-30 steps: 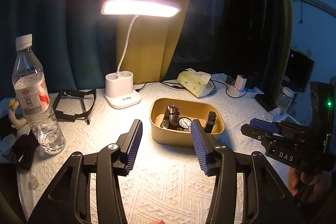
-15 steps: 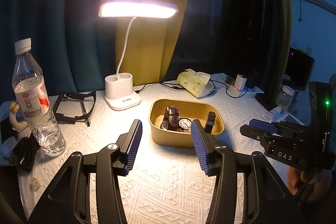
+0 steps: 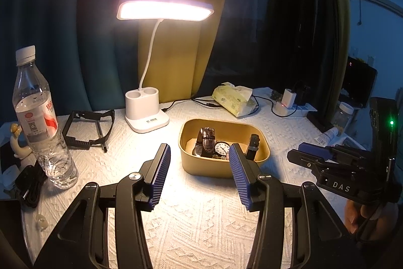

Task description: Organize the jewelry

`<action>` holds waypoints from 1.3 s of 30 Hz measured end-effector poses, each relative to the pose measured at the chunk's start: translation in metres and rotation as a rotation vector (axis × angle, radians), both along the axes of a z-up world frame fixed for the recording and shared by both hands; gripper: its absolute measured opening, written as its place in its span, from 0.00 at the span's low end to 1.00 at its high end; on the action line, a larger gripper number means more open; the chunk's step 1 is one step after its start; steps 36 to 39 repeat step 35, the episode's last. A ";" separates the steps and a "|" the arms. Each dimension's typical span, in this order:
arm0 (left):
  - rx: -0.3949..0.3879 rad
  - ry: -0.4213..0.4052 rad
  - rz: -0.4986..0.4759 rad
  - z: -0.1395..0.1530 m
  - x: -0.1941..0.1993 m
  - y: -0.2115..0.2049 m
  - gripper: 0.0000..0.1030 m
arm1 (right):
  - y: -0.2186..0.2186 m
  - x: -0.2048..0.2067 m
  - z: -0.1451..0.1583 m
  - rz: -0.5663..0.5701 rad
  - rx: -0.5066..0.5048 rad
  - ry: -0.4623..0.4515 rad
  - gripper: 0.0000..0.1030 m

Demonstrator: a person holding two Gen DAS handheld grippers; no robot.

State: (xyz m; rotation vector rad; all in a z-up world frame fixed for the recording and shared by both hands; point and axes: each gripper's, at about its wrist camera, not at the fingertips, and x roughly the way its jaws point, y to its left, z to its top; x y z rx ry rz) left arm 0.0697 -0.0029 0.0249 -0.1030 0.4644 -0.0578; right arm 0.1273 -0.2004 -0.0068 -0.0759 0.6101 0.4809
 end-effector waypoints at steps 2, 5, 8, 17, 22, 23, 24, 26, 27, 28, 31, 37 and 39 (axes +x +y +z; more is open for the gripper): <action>0.001 0.000 0.000 0.000 0.000 0.000 0.50 | 0.000 0.000 0.000 0.000 0.000 0.000 0.33; 0.001 0.001 0.001 -0.001 0.000 0.000 0.50 | 0.000 0.000 0.000 0.000 0.000 0.000 0.33; 0.005 0.005 0.001 -0.002 0.001 0.000 0.50 | 0.000 0.000 -0.001 -0.001 -0.001 0.001 0.33; 0.009 0.010 -0.001 -0.003 0.003 -0.001 0.50 | 0.001 0.002 -0.003 -0.003 0.000 0.004 0.34; 0.009 0.009 -0.001 -0.003 0.003 -0.001 0.50 | 0.000 0.003 -0.004 -0.002 0.002 0.003 0.34; 0.009 0.009 -0.001 -0.003 0.004 -0.001 0.50 | 0.000 0.003 -0.003 -0.003 0.001 0.003 0.34; 0.009 0.009 0.000 -0.003 0.003 -0.001 0.50 | 0.000 0.003 -0.003 -0.002 0.002 0.003 0.34; 0.010 0.009 0.000 -0.003 0.004 -0.001 0.50 | 0.000 0.003 -0.004 -0.002 0.001 0.005 0.34; 0.009 0.011 0.001 -0.003 0.004 -0.002 0.50 | 0.000 0.003 -0.004 -0.003 0.002 0.004 0.34; 0.009 0.012 0.000 -0.003 0.004 -0.002 0.50 | 0.000 0.003 -0.004 -0.003 0.002 0.005 0.34; 0.011 0.012 -0.003 -0.002 0.007 -0.002 0.50 | 0.000 0.005 -0.005 -0.004 0.003 0.006 0.34; 0.016 0.019 -0.002 -0.003 0.011 -0.003 0.50 | 0.001 0.008 -0.008 -0.001 0.003 0.015 0.34; 0.016 0.019 -0.002 -0.003 0.011 -0.003 0.50 | 0.001 0.008 -0.008 -0.001 0.003 0.015 0.34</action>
